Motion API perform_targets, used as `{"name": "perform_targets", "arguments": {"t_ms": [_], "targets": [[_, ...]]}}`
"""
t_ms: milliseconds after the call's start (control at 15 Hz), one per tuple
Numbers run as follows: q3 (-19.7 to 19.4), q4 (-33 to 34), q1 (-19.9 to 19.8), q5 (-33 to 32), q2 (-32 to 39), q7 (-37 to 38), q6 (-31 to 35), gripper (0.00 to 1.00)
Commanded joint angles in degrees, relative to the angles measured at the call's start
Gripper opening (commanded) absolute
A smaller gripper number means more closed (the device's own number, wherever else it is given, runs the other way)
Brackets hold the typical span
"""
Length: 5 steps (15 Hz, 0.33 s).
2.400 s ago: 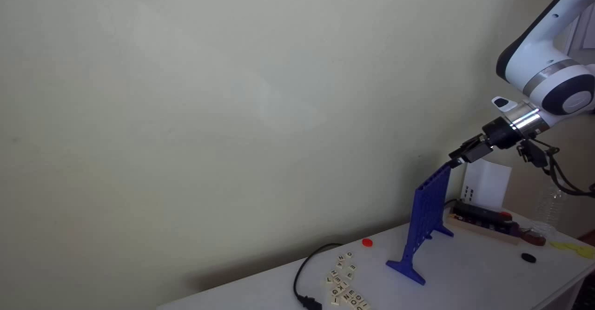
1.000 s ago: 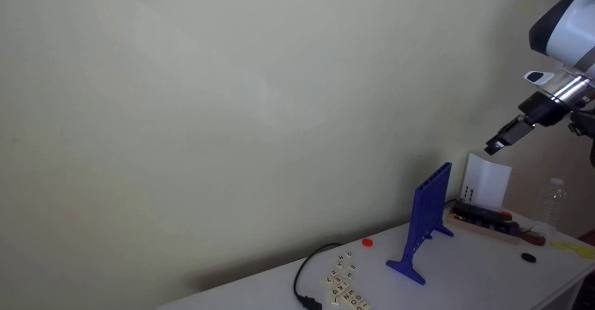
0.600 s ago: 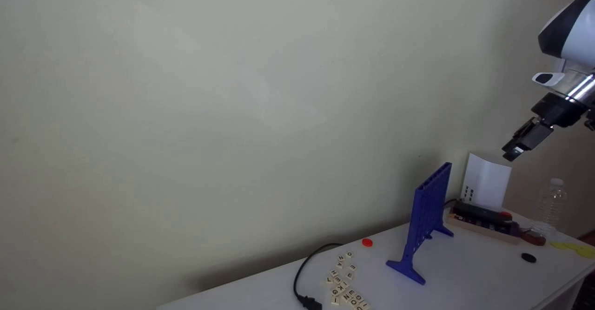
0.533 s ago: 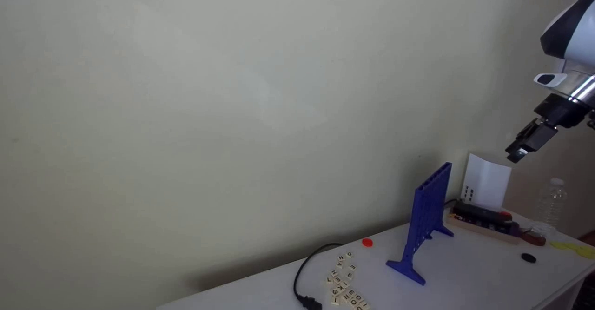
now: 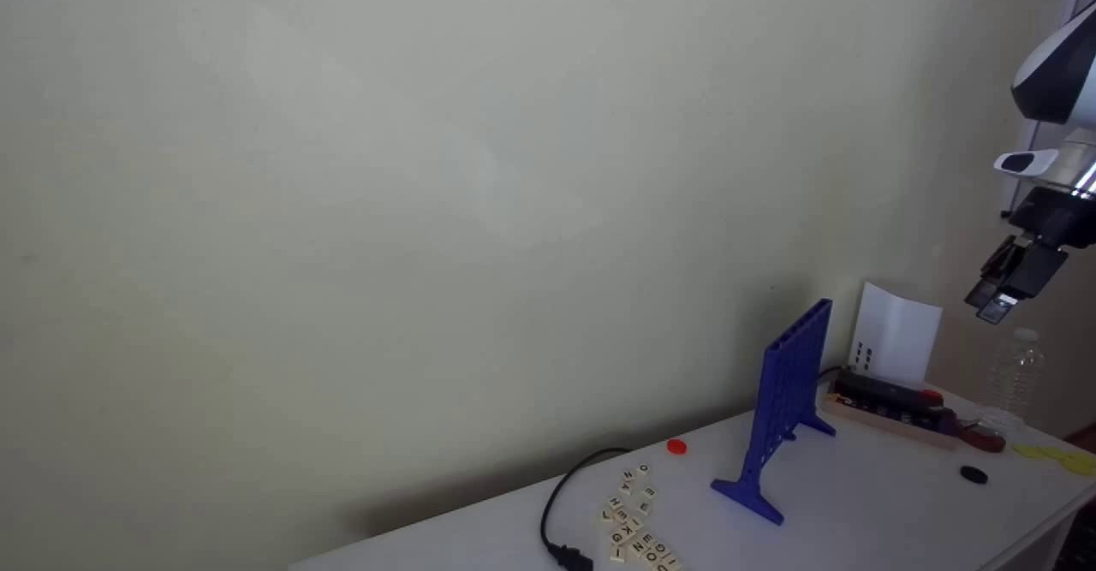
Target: Put the blue circle inside the blue object
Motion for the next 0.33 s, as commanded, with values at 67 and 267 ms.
{"name": "perform_targets", "arguments": {"t_ms": [67, 267], "targets": [[0.3, -1.4, 0.2, -5.5, 0.2, 4.7, 0.7, 1.00], [0.1, -0.5, 0.1, -3.1, 0.5, 2.6, -0.2, 1.00]]}}
